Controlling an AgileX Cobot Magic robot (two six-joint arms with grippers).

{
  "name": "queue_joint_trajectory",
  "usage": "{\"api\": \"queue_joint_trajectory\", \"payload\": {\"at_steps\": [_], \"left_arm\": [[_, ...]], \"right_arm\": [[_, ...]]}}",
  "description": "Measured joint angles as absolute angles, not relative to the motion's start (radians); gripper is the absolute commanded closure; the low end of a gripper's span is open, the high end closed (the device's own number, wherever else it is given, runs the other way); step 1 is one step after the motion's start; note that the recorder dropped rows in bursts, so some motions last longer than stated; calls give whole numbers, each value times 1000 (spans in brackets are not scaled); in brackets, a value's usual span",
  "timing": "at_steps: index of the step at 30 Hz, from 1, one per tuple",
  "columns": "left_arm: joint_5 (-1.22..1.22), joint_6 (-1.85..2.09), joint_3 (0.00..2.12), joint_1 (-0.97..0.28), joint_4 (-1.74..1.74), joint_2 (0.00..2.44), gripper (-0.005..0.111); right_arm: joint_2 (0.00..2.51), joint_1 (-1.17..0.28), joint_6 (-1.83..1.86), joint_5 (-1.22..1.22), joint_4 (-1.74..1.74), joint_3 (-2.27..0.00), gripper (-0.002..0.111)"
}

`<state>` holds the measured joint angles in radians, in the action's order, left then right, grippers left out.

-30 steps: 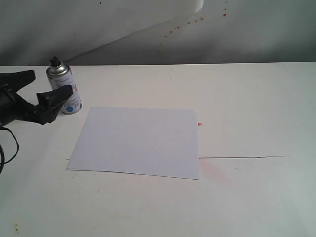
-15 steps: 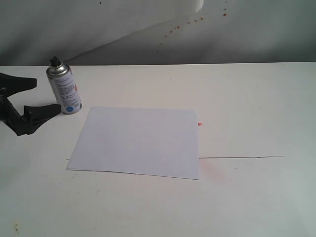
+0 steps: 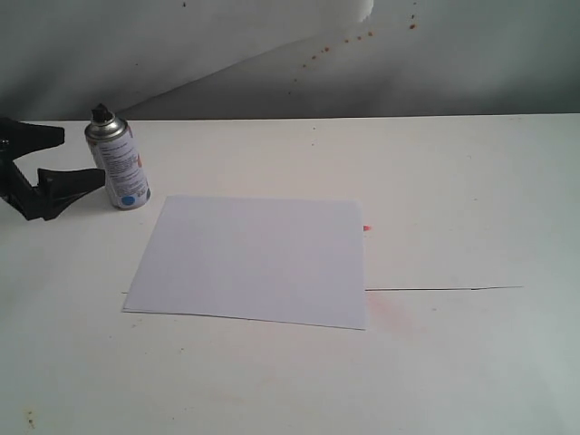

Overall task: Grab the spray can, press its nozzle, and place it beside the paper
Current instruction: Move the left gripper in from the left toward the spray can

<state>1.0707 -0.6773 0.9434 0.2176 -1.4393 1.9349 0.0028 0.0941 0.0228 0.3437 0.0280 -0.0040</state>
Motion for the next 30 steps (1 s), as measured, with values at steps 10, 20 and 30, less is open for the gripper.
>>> {"api": "queue_joint_trajectory", "payload": {"at_steps": [10, 20, 30], "left_arm": [[1079, -777, 1117, 256, -1543, 2053, 2], [1166, -926, 1393, 254, -1738, 2178, 2], [1211, -986, 1600, 254, -1745, 2296, 2]], "right_arm": [[3, 94, 23, 344, 28, -4, 108], [3, 94, 23, 344, 28, -4, 108], [3, 94, 23, 344, 28, -4, 108]]}}
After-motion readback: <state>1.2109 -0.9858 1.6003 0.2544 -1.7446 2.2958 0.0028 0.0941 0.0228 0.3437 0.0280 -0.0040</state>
